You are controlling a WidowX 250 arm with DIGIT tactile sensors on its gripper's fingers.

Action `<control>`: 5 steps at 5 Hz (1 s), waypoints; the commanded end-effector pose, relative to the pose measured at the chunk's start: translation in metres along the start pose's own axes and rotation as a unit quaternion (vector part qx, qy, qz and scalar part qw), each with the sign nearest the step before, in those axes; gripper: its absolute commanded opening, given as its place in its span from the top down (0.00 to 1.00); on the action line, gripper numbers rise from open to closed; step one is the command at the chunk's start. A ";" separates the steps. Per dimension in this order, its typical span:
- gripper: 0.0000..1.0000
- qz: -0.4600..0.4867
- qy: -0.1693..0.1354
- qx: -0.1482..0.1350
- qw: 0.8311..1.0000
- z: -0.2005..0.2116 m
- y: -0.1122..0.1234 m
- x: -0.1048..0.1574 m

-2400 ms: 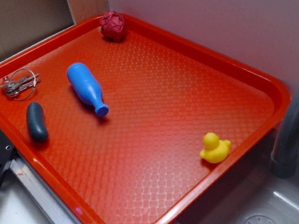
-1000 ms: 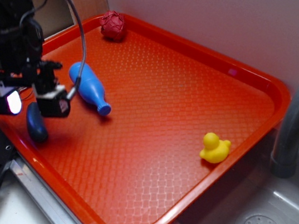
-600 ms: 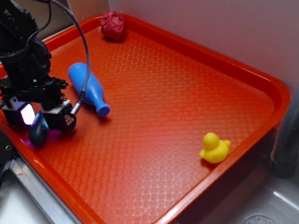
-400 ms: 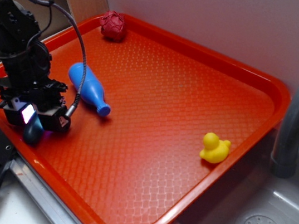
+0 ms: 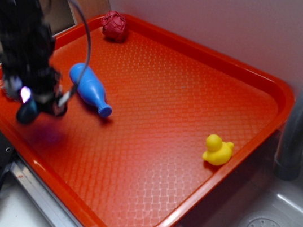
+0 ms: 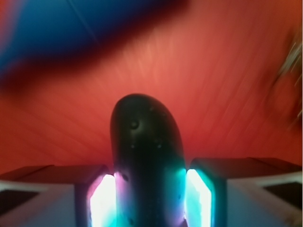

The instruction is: Grab the plastic pickle.

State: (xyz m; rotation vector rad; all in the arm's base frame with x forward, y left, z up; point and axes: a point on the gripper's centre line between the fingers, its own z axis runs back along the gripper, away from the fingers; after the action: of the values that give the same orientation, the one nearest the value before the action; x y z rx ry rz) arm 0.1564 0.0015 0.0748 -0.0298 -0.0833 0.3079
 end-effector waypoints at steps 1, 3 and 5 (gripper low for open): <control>1.00 -0.159 -0.059 0.034 0.985 0.094 -0.042 0.061; 1.00 -0.195 -0.009 -0.024 0.980 0.117 -0.060 0.068; 1.00 -0.183 0.012 0.002 0.983 0.098 -0.059 0.060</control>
State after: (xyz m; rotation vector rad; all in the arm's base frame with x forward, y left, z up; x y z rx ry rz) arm 0.2273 -0.0326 0.1768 -0.0103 -0.0390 -0.0636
